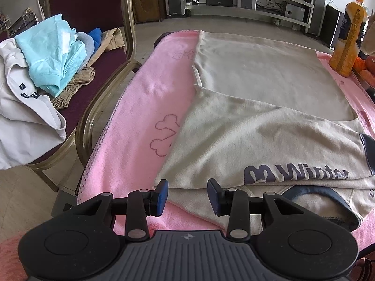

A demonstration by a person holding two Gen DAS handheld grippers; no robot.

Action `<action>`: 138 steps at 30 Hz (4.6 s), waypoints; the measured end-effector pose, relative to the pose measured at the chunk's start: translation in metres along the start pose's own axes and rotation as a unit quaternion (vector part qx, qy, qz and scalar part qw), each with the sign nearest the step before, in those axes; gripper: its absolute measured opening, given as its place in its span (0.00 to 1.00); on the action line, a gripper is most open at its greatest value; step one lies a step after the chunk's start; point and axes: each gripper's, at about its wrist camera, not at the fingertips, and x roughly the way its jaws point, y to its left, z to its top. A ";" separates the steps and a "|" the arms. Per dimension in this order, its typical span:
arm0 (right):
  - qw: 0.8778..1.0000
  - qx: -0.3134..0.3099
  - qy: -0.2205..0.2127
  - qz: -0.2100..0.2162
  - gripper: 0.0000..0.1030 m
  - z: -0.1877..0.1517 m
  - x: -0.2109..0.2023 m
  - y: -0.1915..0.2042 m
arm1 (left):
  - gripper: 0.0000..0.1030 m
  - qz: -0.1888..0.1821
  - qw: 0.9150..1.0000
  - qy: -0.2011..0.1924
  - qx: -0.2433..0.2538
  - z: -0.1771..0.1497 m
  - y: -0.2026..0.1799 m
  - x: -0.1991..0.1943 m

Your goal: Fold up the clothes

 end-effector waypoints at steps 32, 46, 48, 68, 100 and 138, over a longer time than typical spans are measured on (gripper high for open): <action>0.978 0.133 0.133 0.091 0.09 0.021 0.122 -0.006 | 0.20 -0.123 0.992 0.020 0.023 0.094 -0.017 0.114; 0.985 0.172 -0.022 -0.012 0.19 0.014 0.044 -0.029 | 0.18 -0.006 0.998 -0.037 -0.060 0.067 0.033 0.049; 0.987 0.159 -0.006 -0.001 0.21 0.007 0.045 -0.022 | 0.17 -0.051 0.998 -0.016 -0.035 0.055 0.027 0.047; 0.986 0.116 0.028 -0.113 0.14 -0.037 -0.003 -0.026 | 0.11 0.063 0.995 0.061 -0.040 0.001 0.057 0.038; 0.998 -0.043 0.042 -0.015 0.14 -0.102 -0.021 0.036 | 0.16 -0.151 0.980 -0.026 0.130 -0.057 -0.030 -0.020; 0.981 -0.109 -0.161 -0.023 0.65 0.115 -0.021 0.132 | 0.47 -0.083 0.992 -0.083 -0.054 0.198 0.038 0.049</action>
